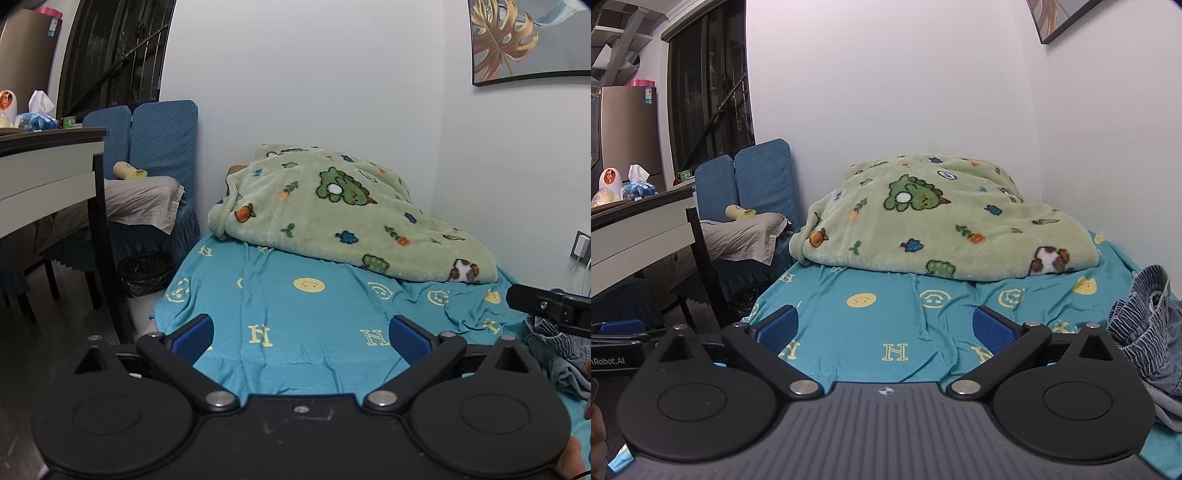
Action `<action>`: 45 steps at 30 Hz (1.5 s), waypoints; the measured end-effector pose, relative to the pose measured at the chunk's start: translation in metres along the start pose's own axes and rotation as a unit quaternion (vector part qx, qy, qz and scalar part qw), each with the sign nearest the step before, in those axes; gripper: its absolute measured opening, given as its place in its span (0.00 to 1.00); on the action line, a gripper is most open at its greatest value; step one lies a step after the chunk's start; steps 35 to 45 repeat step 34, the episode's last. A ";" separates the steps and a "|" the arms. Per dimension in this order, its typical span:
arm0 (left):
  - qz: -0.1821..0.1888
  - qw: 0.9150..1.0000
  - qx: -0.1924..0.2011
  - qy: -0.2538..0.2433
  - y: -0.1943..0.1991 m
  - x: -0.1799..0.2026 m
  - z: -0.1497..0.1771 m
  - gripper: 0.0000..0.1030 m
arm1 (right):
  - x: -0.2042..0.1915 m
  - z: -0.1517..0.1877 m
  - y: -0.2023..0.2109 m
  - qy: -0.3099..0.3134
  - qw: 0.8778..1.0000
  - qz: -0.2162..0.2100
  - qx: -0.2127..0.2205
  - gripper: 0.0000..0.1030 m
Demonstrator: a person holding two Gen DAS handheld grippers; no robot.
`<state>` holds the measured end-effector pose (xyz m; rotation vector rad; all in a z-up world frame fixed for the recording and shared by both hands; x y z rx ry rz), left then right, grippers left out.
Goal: Fold clothes
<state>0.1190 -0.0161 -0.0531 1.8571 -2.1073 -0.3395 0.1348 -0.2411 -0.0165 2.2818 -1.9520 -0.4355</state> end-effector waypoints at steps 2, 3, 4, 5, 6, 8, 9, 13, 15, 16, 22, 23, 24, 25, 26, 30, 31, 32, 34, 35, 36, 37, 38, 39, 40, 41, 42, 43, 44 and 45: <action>0.001 1.000 -0.001 0.000 0.000 0.001 0.000 0.98 | 0.000 0.001 0.000 0.000 1.000 0.000 -0.001 1.00; 0.001 1.000 -0.001 -0.001 0.000 0.001 0.000 0.98 | -0.001 0.001 0.000 0.001 1.000 0.000 -0.001 1.00; 0.001 1.000 0.000 -0.001 0.001 0.001 0.000 0.98 | -0.001 0.001 -0.001 0.001 1.000 0.000 -0.001 1.00; 0.001 1.000 0.000 -0.001 0.001 0.001 0.000 0.98 | -0.001 0.001 -0.001 0.001 1.000 0.000 -0.002 1.00; 0.000 1.000 0.000 0.000 0.001 0.001 0.000 0.98 | -0.001 0.002 -0.001 0.001 1.000 0.000 -0.002 1.00; -0.002 1.000 0.000 -0.001 0.000 0.000 0.000 0.98 | -0.001 0.002 -0.001 0.001 1.000 0.000 -0.003 1.00; -0.002 1.000 0.000 -0.001 0.000 0.000 0.000 0.98 | -0.002 0.002 -0.001 0.002 1.000 0.000 -0.003 1.00; -0.003 1.000 0.000 -0.002 0.000 0.001 0.000 0.98 | -0.001 0.003 -0.002 0.000 1.000 0.001 -0.006 1.00; -0.002 1.000 0.000 -0.002 0.000 0.001 0.000 0.98 | -0.001 0.004 -0.002 -0.002 1.000 0.001 -0.008 1.00; -0.002 1.000 0.000 -0.002 0.000 0.001 0.001 0.98 | -0.001 0.004 -0.003 -0.003 1.000 0.001 -0.009 1.00; -0.003 1.000 0.000 -0.005 0.000 0.001 0.001 0.98 | -0.004 0.005 -0.002 0.003 1.000 -0.001 -0.010 1.00; -0.003 1.000 0.000 -0.005 0.000 0.001 0.002 0.98 | -0.005 0.005 -0.002 0.004 1.000 -0.002 -0.010 1.00; -0.003 1.000 -0.001 -0.006 0.000 0.002 0.002 0.98 | -0.005 0.005 -0.002 0.005 1.000 -0.002 -0.010 1.00; -0.003 1.000 -0.002 -0.006 0.000 0.002 0.002 0.98 | -0.005 0.005 -0.002 0.005 1.000 -0.003 -0.010 1.00; -0.004 1.000 -0.002 -0.007 -0.001 0.001 0.003 0.98 | -0.005 0.005 -0.002 0.005 1.000 -0.003 -0.009 1.00; -0.002 1.000 -0.005 -0.006 -0.002 0.002 0.002 0.98 | -0.004 0.005 -0.002 0.003 1.000 -0.002 -0.009 1.00; -0.003 1.000 -0.005 -0.006 -0.002 0.002 0.002 0.98 | -0.004 0.005 -0.002 0.002 1.000 -0.002 -0.010 1.00; -0.003 1.000 -0.004 -0.005 -0.002 0.001 0.002 0.98 | -0.004 0.005 -0.002 0.002 1.000 -0.002 -0.010 1.00; -0.003 1.000 -0.004 -0.004 -0.002 0.001 0.002 0.99 | -0.004 0.005 -0.002 0.002 1.000 -0.002 -0.011 1.00; -0.003 1.000 -0.004 -0.004 -0.002 0.001 0.002 0.99 | -0.004 0.005 -0.002 0.002 1.000 -0.002 -0.011 1.00; -0.003 1.000 -0.004 -0.004 -0.002 0.001 0.002 0.99 | -0.004 0.005 -0.002 0.002 1.000 -0.002 -0.011 1.00; -0.003 1.000 -0.004 -0.004 -0.002 0.001 0.002 0.99 | -0.004 0.005 -0.002 0.002 1.000 -0.002 -0.011 1.00; -0.003 1.000 -0.004 -0.004 -0.002 0.001 0.002 0.99 | -0.004 0.005 -0.002 0.002 1.000 -0.002 -0.011 1.00; -0.003 1.000 -0.004 -0.004 -0.002 0.001 0.002 0.99 | -0.004 0.005 -0.002 0.002 1.000 -0.002 -0.011 1.00; -0.003 1.000 -0.004 -0.004 -0.002 0.001 0.002 0.99 | -0.004 0.005 -0.002 0.002 1.000 -0.002 -0.011 1.00; -0.003 1.000 -0.004 -0.004 -0.002 0.001 0.002 0.99 | -0.004 0.005 -0.002 0.002 1.000 -0.002 -0.011 1.00; -0.003 1.000 -0.004 -0.004 -0.002 0.001 0.002 0.99 | -0.004 0.005 -0.002 0.002 1.000 -0.002 -0.011 1.00; -0.003 1.000 -0.004 -0.004 -0.002 0.001 0.002 0.99 | -0.004 0.005 -0.002 0.002 1.000 -0.002 -0.011 1.00; -0.003 1.000 -0.004 -0.004 -0.002 0.001 0.002 0.99 | -0.004 0.005 -0.002 0.002 1.000 -0.002 -0.011 1.00; -0.003 1.000 -0.004 -0.004 -0.002 0.001 0.002 0.99 | -0.004 0.005 -0.002 0.002 1.000 -0.002 -0.011 1.00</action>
Point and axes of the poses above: each gripper's, at about its wrist camera, not at the fingertips, and y roughly against the way its jaws point, x to its right, z to its underside, the point moved 9 cm from there along -y, roughly the way its jaws point, and after that the axes turned 1 degree about -z, right-handed, at the moved point
